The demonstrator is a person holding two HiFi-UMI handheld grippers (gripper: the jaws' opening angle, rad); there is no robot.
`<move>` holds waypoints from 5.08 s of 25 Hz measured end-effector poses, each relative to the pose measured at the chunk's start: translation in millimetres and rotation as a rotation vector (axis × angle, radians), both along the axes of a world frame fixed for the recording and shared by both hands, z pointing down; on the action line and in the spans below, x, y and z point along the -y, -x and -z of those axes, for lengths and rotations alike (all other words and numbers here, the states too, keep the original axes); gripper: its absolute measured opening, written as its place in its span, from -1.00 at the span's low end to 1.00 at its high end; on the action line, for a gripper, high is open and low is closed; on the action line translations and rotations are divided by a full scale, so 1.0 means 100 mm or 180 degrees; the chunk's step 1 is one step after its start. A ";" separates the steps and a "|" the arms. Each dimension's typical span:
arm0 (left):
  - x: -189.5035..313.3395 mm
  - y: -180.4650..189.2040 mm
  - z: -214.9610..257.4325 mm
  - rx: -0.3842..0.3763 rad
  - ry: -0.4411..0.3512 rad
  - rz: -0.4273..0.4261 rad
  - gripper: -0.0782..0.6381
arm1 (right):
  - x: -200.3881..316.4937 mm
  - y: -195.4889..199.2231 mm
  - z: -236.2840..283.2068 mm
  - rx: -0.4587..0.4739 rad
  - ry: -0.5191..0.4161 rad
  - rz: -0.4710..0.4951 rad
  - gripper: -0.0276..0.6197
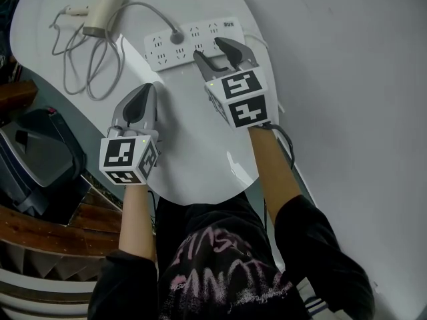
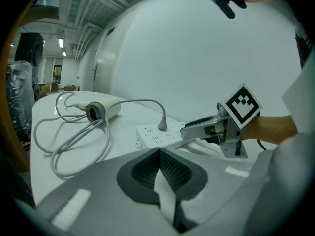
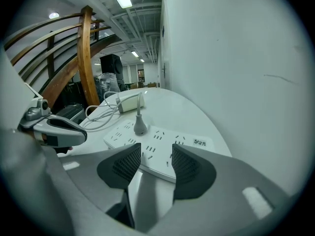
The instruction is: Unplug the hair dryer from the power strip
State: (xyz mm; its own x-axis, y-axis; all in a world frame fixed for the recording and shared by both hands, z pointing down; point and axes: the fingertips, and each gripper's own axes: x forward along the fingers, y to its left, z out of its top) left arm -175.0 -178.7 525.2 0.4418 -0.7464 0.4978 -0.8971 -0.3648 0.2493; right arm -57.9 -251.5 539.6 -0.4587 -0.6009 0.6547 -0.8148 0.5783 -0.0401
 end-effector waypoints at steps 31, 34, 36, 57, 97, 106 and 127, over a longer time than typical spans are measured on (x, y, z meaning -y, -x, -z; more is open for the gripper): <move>0.40 0.02 0.16 0.0303 -0.0149 -0.0252 -0.77 | 0.00 0.04 -0.06 -0.0075 0.0056 -0.0020 -0.31; 0.53 -0.03 0.19 0.0383 -0.0168 -0.0370 -0.66 | 0.00 0.04 -0.06 -0.0080 0.0056 -0.0018 -0.31; 0.63 -0.07 0.22 0.0436 -0.0202 -0.0455 -0.61 | 0.00 0.04 -0.05 -0.0076 0.0053 -0.0024 -0.31; 1.11 -0.59 0.12 0.0534 -0.0218 -0.0823 -0.38 | 0.02 0.04 -0.04 -0.0065 0.0022 -0.0022 -0.31; 1.13 -0.61 0.49 0.0272 -0.0460 -0.0692 -0.64 | 0.02 0.04 -0.05 -0.0181 0.0222 -0.0003 -0.29; 1.13 -0.49 0.57 0.0329 -0.0505 -0.0665 -0.64 | 0.02 0.03 -0.04 -0.0166 0.0194 -0.0026 -0.30; 1.12 -0.42 0.51 0.0360 -0.0487 -0.0692 -0.63 | 0.17 -0.15 0.10 0.0094 -0.0086 -0.0441 -0.60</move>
State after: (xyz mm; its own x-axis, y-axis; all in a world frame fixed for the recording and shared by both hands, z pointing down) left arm -132.8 -290.9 474.0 0.5477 -0.7105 0.4419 -0.8127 -0.5773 0.0792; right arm -43.1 -268.9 529.5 -0.3888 -0.6771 0.6248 -0.8857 0.4615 -0.0511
